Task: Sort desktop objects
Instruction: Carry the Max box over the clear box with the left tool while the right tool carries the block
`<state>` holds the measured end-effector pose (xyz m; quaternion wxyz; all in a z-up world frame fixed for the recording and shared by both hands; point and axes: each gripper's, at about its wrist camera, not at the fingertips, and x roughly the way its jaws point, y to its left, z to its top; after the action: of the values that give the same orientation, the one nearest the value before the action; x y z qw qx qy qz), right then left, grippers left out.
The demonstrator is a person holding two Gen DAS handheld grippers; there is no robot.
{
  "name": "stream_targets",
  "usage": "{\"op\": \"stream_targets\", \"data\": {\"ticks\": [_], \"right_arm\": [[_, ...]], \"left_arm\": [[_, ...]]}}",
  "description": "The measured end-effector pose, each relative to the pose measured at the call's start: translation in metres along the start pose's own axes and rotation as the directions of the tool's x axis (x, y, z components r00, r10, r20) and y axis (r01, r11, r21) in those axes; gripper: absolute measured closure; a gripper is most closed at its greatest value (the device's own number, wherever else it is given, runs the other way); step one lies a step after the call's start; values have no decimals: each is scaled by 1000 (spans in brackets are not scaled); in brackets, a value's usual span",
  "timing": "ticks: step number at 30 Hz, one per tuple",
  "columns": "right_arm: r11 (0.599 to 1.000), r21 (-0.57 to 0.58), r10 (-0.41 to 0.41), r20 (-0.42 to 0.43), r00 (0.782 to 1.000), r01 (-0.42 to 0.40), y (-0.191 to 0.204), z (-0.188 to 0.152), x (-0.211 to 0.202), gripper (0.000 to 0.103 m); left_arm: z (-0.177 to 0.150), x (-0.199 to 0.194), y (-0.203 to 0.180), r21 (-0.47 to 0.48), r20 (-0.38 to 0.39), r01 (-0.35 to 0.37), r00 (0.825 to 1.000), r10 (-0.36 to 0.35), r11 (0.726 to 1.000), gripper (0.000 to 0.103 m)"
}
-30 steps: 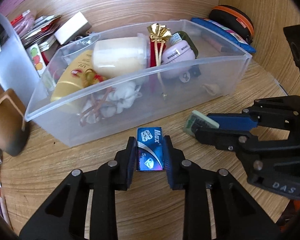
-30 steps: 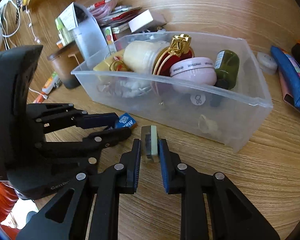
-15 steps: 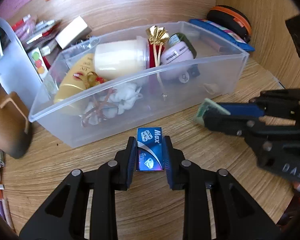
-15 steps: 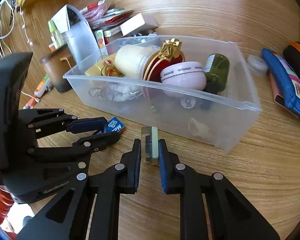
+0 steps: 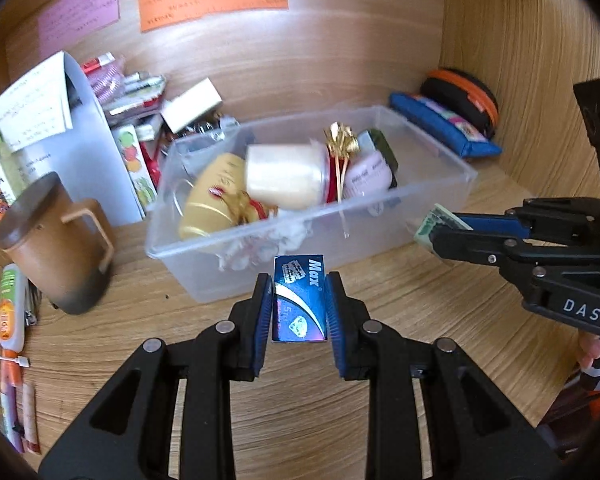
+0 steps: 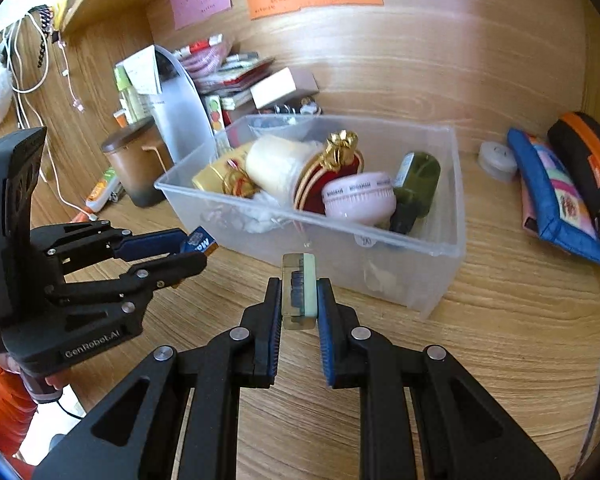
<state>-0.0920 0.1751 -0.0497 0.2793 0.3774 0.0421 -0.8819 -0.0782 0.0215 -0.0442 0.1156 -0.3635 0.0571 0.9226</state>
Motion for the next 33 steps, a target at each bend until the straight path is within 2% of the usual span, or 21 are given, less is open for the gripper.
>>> {"op": "stream_targets", "data": {"ticks": [16,24,29,33], "right_arm": [[1000,-25,-5,57,998,7,-5,40,-16,88],[999,-38,7,57,998,-5,2,62,-1,88],[997,-69,29,27,999,-27,12,74,20,88],[995,-86,48,3,999,-48,19,82,40,88]], "left_arm": [[37,-28,34,-56,100,-20,995,26,998,77],[52,-18,49,-59,97,-24,995,30,998,77],[58,-4,60,-80,84,-4,996,11,997,77],[58,9,64,-80,63,-19,998,24,997,77]]}}
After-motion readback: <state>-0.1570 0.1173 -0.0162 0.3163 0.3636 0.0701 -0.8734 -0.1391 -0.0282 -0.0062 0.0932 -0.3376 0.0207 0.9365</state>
